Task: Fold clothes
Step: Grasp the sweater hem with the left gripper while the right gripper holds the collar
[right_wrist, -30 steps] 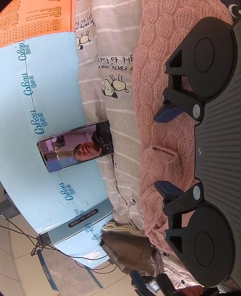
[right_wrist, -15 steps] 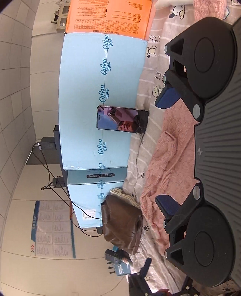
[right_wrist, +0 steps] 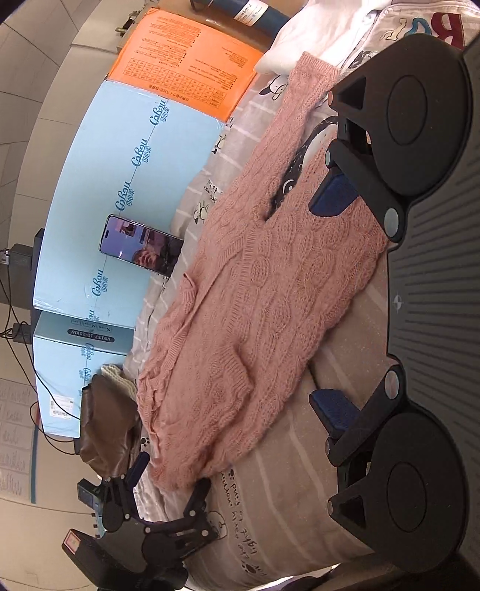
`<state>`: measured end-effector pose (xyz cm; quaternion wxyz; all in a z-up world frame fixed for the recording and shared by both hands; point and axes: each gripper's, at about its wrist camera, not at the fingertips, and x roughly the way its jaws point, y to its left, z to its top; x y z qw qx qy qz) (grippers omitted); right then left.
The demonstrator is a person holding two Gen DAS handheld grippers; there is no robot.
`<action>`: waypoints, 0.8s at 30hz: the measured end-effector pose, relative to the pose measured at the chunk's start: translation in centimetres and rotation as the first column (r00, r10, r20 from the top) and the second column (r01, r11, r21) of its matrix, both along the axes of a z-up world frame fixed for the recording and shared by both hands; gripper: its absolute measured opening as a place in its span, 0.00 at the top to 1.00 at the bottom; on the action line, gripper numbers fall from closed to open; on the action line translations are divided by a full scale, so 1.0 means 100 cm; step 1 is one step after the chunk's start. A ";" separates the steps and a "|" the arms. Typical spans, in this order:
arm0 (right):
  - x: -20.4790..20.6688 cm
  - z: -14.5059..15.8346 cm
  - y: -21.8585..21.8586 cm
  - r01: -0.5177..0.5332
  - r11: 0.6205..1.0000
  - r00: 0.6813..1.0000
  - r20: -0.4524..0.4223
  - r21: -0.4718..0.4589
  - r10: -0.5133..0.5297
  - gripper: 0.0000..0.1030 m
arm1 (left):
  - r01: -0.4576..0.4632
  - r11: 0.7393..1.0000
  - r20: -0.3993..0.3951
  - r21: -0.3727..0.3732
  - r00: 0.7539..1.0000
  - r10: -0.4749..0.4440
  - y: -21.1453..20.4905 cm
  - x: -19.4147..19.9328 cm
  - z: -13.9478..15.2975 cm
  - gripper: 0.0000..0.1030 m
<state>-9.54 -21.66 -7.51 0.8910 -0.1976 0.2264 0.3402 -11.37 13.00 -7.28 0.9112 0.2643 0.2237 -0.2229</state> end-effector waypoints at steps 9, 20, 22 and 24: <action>0.017 0.000 0.038 -0.173 0.985 0.985 0.017 0.007 0.172 0.02 | -0.060 0.986 -0.046 -0.153 0.998 0.053 0.027 0.012 0.009 0.00; 0.045 0.002 0.020 -0.020 1.000 1.000 -0.003 -0.015 0.020 0.25 | 0.050 0.967 -0.079 -0.248 0.994 -0.072 0.039 0.040 0.012 0.59; 0.047 0.007 0.013 -0.028 0.999 1.000 -0.013 0.028 0.029 0.53 | 0.086 0.964 -0.071 -0.251 0.992 -0.107 0.039 0.042 0.013 0.70; 0.048 0.013 0.006 -0.049 0.996 0.999 -0.014 0.074 0.050 0.77 | 0.100 0.958 -0.052 -0.270 0.992 -0.118 0.042 0.046 0.016 0.78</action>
